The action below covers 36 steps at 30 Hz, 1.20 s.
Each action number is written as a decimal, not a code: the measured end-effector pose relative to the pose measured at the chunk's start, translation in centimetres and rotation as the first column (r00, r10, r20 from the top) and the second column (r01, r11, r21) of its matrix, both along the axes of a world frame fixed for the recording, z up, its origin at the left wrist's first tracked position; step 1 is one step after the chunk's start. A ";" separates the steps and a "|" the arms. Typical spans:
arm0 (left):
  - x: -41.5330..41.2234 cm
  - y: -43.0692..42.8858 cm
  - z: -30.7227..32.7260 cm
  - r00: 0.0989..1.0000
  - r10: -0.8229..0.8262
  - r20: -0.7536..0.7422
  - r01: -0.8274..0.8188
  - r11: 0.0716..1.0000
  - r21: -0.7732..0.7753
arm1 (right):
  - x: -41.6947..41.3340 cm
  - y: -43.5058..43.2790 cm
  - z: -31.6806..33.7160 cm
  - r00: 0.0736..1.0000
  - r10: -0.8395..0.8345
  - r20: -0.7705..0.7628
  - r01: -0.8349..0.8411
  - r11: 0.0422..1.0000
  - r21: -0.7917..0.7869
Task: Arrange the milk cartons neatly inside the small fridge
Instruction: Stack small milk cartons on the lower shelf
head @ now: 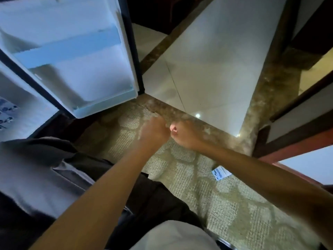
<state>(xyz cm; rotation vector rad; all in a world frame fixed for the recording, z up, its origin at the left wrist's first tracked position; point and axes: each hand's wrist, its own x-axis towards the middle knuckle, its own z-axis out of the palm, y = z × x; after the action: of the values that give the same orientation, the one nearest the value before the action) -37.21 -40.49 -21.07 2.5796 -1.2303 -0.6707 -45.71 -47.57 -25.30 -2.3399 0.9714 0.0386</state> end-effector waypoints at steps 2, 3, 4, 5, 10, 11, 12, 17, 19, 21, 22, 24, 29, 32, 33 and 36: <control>-1.6 -0.8 -1.0 0.997 -0.066 0.027 0.064 0.996 0.068 | -2.1 -0.7 -2.7 0.997 -0.050 -0.066 0.052 0.998 0.033; -2.4 -1.1 -1.4 0.995 -0.092 0.036 0.088 0.990 0.109 | -3.1 -0.9 -4.0 0.991 -0.073 -0.109 0.079 0.996 0.050; -3.1 -1.3 -1.7 0.992 -0.118 0.045 0.111 0.983 0.149 | -4.2 -1.0 -5.3 0.985 -0.093 -0.145 0.103 0.993 0.061; -3.7 -1.6 -2.0 0.987 -0.150 0.052 0.138 0.973 0.184 | -5.2 -1.1 -6.6 0.979 -0.110 -0.174 0.125 0.989 0.080; -5.6 -2.5 -4.1 0.946 -0.322 0.038 0.296 0.904 0.309 | -10.3 -0.9 -12.8 0.962 -0.141 -0.232 0.183 0.968 0.171; -5.8 -2.7 -4.5 0.936 -0.350 0.035 0.321 0.889 0.326 | -11.2 -0.7 -13.7 0.957 -0.155 -0.245 0.194 0.970 0.147; -6.1 -2.8 -4.8 0.926 -0.377 0.030 0.344 0.873 0.345 | -12.1 -0.4 -14.5 0.949 -0.175 -0.262 0.207 0.973 0.100; -8.3 -3.6 -6.0 0.869 -0.495 -0.025 0.471 0.809 0.350 | -16.1 -0.2 -17.4 0.871 -0.312 -0.380 0.318 0.947 -0.051; -9.3 -3.9 -6.2 0.854 -0.518 -0.039 0.497 0.794 0.348 | -17.3 -0.5 -18.2 0.837 -0.354 -0.417 0.372 0.927 -0.039; -10.1 -4.0 -6.3 0.839 -0.542 -0.046 0.522 0.779 0.346 | -18.3 -0.9 -18.6 0.826 -0.369 -0.427 0.414 0.910 0.014; -10.3 -3.9 -6.4 0.832 -0.552 -0.050 0.534 0.773 0.342 | -18.6 -1.1 -18.6 0.824 -0.369 -0.430 0.422 0.906 0.033; -10.2 -3.8 -6.6 0.821 -0.569 -0.053 0.550 0.761 0.343 | -18.8 -1.4 -18.7 0.815 -0.374 -0.443 0.436 0.899 0.045; -9.0 -3.1 -6.6 0.834 -0.548 -0.054 0.526 0.764 0.373 | -17.9 -1.8 -18.8 0.828 -0.345 -0.443 0.414 0.908 0.066; -8.9 -2.5 -6.5 0.861 -0.504 -0.063 0.494 0.801 0.338 | -17.3 -1.6 -18.1 0.847 -0.299 -0.440 0.374 0.923 0.091; -8.8 -2.3 -6.5 0.868 -0.492 -0.070 0.486 0.811 0.325 | -17.0 -1.5 -17.7 0.853 -0.295 -0.431 0.372 0.923 0.104; -8.1 -1.8 -6.3 0.889 -0.442 -0.116 0.456 0.839 0.296 | -15.1 -1.4 -15.6 0.896 -0.239 -0.375 0.314 0.937 0.155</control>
<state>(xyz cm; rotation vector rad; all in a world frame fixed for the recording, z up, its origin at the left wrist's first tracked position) -45.36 -42.34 -27.37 2.5000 -1.8811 -1.0873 -60.79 -48.92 -40.88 -2.0132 1.3970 0.4394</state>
